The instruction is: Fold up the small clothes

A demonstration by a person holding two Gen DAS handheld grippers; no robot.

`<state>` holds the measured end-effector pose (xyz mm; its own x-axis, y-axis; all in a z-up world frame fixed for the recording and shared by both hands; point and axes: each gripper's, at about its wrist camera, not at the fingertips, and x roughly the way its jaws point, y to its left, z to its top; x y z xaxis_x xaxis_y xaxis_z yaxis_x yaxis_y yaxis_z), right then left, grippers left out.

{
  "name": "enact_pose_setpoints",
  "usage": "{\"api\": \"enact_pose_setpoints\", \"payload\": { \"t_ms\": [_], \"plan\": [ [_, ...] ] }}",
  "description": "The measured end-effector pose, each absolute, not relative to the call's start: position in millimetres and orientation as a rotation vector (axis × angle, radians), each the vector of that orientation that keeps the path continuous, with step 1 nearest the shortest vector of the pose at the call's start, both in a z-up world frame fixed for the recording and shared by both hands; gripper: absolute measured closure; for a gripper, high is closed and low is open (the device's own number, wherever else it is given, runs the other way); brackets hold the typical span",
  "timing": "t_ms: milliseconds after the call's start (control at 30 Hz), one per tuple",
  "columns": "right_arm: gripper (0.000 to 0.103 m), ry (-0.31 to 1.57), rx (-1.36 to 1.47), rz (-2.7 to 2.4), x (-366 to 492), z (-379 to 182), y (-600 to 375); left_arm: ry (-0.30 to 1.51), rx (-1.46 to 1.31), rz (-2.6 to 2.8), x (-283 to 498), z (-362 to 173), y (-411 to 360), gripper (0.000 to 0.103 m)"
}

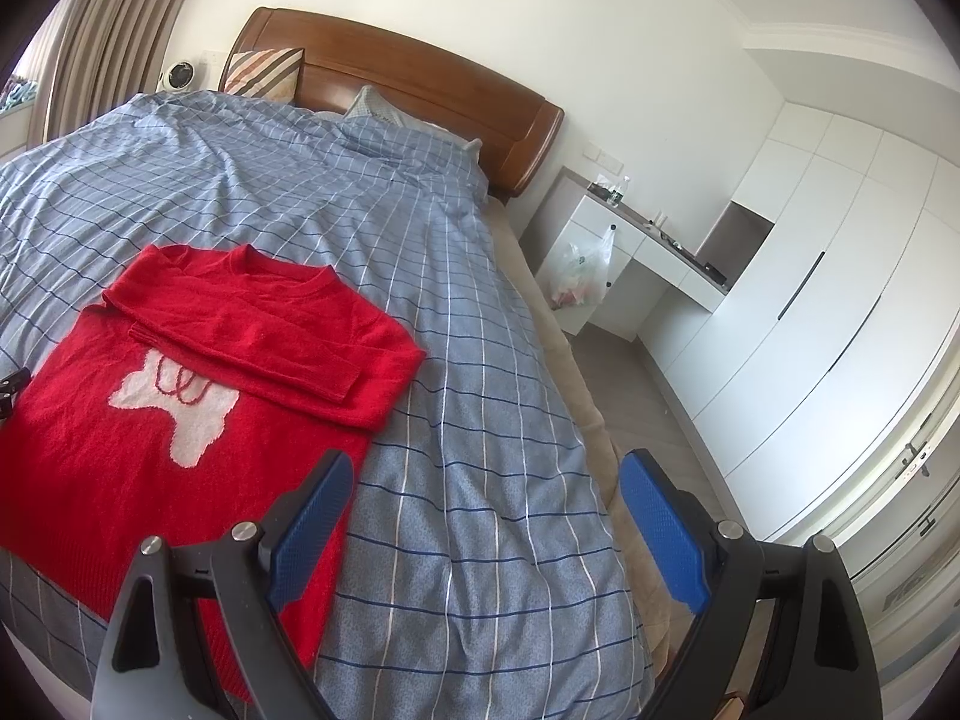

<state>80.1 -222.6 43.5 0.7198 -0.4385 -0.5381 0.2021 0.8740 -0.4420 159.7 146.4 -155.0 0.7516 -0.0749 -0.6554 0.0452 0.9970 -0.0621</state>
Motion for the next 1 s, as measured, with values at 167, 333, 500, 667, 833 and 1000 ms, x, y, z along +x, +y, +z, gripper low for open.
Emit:
{"api": "enact_pose_setpoints", "payload": {
  "t_ms": [167,333,500,667,833,1000],
  "plan": [
    [0.013,0.677,-0.369,-0.362,79.5,43.1,-223.3,0.717,-0.043,-0.065,159.7,-155.1,146.4,0.002],
    [0.013,0.674,-0.364,-0.355,78.0,44.5,-224.3,0.717,-0.043,-0.065,159.7,-155.3,146.3,0.002],
    [0.013,0.644,-0.346,-0.236,62.2,54.0,-231.6,0.751,-0.047,-0.082,160.7,-149.4,148.8,0.002],
    [0.013,0.715,-0.415,-0.009,23.3,55.6,-257.8,0.810,-0.126,-0.182,127.2,-117.1,162.0,0.003],
    [0.013,0.937,-0.208,0.348,-0.6,6.1,-255.4,0.943,-0.232,-0.343,85.3,-121.5,140.3,0.004],
    [0.014,1.030,0.214,0.385,19.9,-85.6,-266.1,1.009,-0.177,-0.363,66.8,-138.6,101.2,0.018]
  ]
}}
